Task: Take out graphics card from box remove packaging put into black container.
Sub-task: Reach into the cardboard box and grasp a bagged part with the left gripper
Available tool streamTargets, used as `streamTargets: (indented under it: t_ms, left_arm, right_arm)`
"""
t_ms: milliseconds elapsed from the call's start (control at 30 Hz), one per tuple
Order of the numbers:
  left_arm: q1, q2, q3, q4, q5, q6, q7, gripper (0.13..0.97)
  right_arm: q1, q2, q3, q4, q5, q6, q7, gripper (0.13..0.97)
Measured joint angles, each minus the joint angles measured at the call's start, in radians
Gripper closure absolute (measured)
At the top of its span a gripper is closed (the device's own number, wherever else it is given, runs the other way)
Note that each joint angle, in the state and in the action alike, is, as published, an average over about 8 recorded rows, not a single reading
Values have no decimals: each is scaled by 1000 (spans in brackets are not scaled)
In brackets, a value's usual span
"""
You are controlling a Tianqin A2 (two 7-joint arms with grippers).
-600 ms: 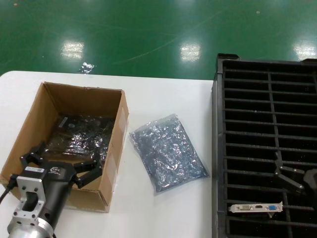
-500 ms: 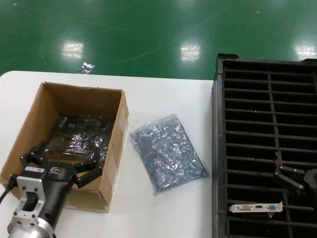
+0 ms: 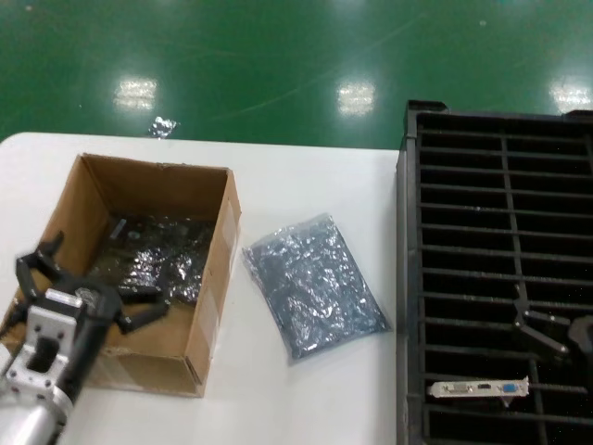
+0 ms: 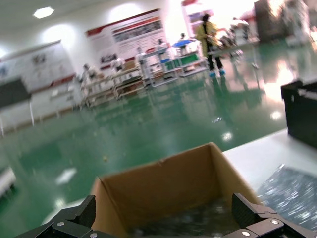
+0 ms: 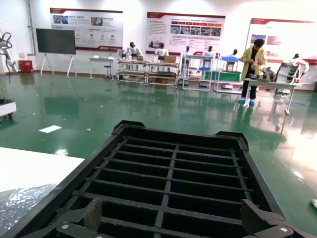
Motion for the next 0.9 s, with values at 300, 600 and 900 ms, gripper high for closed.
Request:
streamTargets:
  t_ms: [300, 600, 900]
  left_arm:
    - [-211, -187, 71, 155, 163, 98, 152, 132]
    - [-554, -247, 258, 482, 324, 343, 312, 132]
    - [-798, -158, 413, 848, 385, 544, 542, 132]
  right_arm:
    - [0, 0, 0, 0, 0, 0, 0, 129]
    - [0, 0, 0, 0, 0, 0, 0, 129]
    - [0, 0, 0, 0, 0, 0, 0, 129]
